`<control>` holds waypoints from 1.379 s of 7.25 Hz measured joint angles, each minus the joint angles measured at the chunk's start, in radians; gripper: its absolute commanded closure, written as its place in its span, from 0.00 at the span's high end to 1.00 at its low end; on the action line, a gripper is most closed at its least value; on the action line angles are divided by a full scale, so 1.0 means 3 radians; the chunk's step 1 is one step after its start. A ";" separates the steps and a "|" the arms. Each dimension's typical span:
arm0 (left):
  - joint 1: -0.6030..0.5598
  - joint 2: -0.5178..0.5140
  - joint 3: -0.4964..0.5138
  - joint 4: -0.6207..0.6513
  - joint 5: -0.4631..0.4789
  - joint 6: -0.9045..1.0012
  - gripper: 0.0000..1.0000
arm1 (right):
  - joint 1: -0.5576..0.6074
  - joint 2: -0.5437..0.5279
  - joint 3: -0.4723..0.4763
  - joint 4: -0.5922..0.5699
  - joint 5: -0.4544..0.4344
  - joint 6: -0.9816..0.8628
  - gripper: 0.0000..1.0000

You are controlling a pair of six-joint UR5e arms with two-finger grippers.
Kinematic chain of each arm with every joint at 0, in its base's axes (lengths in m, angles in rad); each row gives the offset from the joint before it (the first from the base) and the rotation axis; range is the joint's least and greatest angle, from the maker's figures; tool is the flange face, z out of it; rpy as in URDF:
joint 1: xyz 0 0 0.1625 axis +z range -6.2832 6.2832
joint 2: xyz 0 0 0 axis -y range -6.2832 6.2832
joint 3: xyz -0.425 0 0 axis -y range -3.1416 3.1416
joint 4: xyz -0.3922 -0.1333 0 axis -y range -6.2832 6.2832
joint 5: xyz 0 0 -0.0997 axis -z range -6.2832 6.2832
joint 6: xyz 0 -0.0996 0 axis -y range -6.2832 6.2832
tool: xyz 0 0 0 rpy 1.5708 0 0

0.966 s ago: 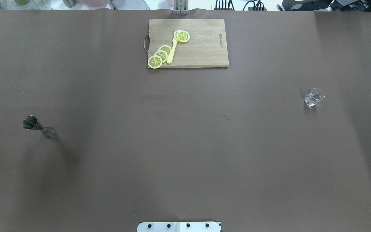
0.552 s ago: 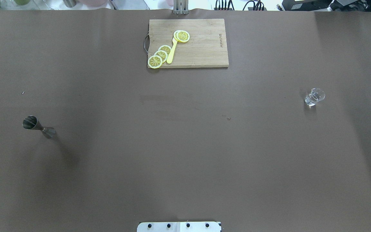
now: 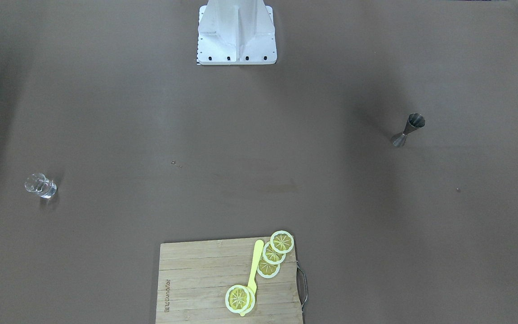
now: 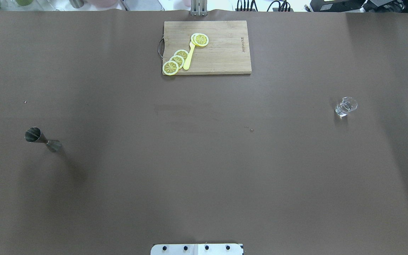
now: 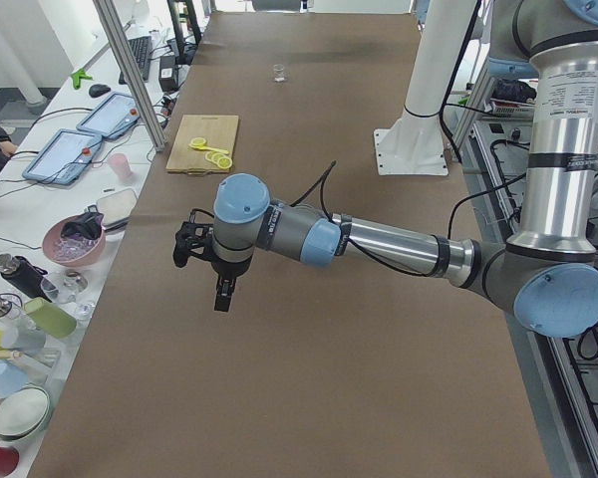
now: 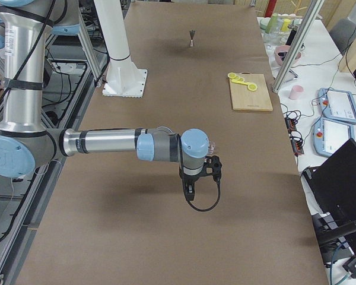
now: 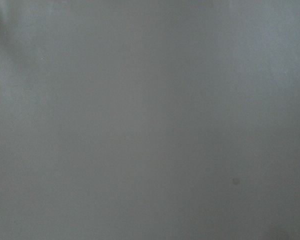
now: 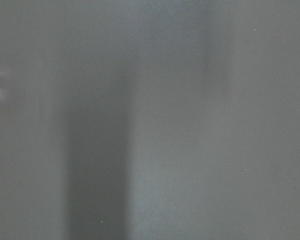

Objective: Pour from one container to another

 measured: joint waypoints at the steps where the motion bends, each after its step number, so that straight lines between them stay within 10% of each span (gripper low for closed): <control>1: 0.0023 0.0009 -0.0032 -0.0108 0.0001 -0.0129 0.97 | -0.0003 0.0002 0.0002 0.0000 0.0005 0.0001 1.00; 10: 0.0881 0.0011 -0.0964 -0.0531 0.0519 -0.1482 0.97 | -0.0226 0.0116 0.0037 0.0006 -0.0010 -0.0006 1.00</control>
